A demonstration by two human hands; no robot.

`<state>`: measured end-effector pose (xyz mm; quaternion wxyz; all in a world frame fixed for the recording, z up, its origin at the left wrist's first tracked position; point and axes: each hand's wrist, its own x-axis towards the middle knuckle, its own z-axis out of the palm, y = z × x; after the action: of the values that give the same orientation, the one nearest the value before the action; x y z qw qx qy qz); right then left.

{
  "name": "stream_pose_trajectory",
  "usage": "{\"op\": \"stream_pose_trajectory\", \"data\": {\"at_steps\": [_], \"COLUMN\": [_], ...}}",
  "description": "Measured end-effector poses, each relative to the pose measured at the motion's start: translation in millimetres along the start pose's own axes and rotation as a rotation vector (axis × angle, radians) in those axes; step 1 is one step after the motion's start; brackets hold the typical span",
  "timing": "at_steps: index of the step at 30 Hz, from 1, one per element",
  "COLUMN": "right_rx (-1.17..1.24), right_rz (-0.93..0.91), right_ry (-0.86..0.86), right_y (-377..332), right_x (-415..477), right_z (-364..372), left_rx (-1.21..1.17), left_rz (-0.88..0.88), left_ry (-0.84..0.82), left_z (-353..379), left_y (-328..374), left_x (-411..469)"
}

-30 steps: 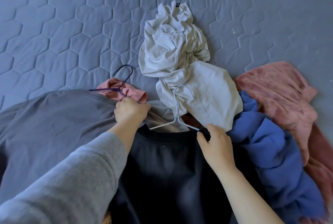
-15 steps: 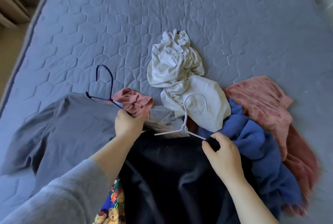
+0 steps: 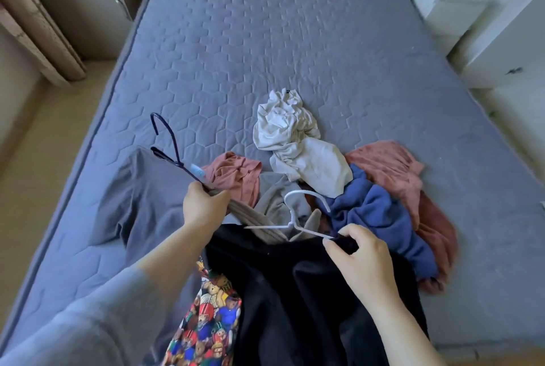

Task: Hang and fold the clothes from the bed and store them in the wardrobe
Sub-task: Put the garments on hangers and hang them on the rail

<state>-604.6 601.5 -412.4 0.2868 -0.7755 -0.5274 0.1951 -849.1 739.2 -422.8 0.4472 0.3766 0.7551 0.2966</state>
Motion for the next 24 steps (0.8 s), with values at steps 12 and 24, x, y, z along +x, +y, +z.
{"op": "stream_pose_trajectory", "data": {"at_steps": [12, 24], "right_rx": [0.067, 0.161], "right_rz": [0.010, -0.111], "right_ry": [-0.010, 0.024], "right_y": [-89, -60], "right_x": [-133, -273], "right_z": [-123, -258], "left_rx": [0.000, -0.056], "left_rz": [0.120, 0.294], "left_ry": [-0.102, -0.119], "left_z": [-122, -152], "left_y": [34, 27], "left_x": [-145, -345]}}
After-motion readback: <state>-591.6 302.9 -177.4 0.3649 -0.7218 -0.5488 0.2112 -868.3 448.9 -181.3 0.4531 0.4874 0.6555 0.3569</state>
